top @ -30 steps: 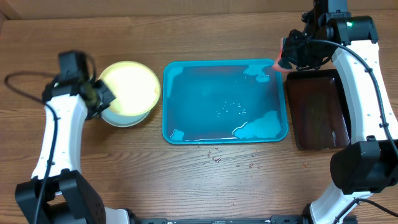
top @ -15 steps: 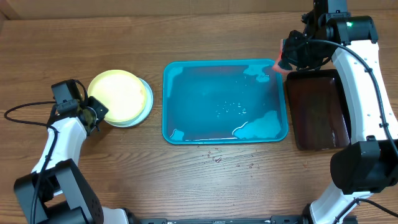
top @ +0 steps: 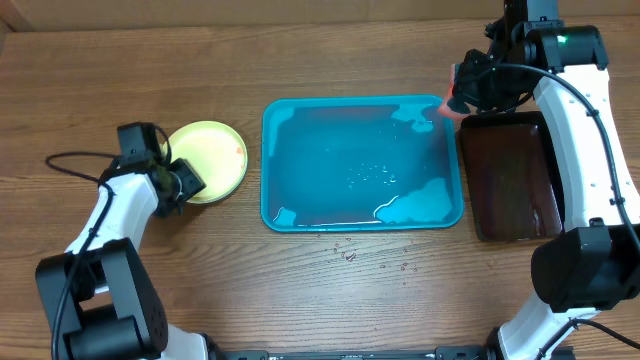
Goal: Clean dirty plates on tray and stack at the side
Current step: 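Carry the yellow plate left and set it on the plate stack, then release the plate and move the left gripper to the tray's left edge, then drop the sponge into the dark brown tray with the right gripper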
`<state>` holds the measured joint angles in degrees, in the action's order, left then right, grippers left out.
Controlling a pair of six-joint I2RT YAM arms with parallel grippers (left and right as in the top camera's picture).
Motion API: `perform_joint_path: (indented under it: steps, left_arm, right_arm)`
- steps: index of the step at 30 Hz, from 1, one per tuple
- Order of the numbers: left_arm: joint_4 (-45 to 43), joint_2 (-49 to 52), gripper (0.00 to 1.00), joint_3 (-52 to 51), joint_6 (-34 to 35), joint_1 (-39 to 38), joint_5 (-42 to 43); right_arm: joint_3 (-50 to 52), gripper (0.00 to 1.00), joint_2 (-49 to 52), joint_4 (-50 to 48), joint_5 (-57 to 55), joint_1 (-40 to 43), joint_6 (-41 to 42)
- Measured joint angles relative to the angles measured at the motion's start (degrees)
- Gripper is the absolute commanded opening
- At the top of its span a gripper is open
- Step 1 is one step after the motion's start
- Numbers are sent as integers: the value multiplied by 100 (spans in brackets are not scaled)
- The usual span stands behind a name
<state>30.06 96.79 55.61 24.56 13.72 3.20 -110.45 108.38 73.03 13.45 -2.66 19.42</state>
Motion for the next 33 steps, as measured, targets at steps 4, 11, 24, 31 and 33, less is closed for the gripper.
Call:
perform_joint_path:
  steps: [4,11,24,31,33]
  left_arm:
    - [457,-374,80,352,-162,-575,-341]
    - [704,-1147,88,800,-490,-1810,-848]
    - [431,-1246,98,831,-1255,-2977,-874]
    - [223,-1246,100,839,-1427,-3206,-699]
    - [199,-1246,100,839,-1429,-3206,-686]
  right_arm:
    - [0,4,0,7,-90,4,-42]
    - [0,4,0,352,-258,404,-153]
    - [348,4,275,533,-1010,1285,-146]
    - [1572,4,765,-63,-1246,1405,-151]
    - [1808,4,796,-269,-1259,1456,-151]
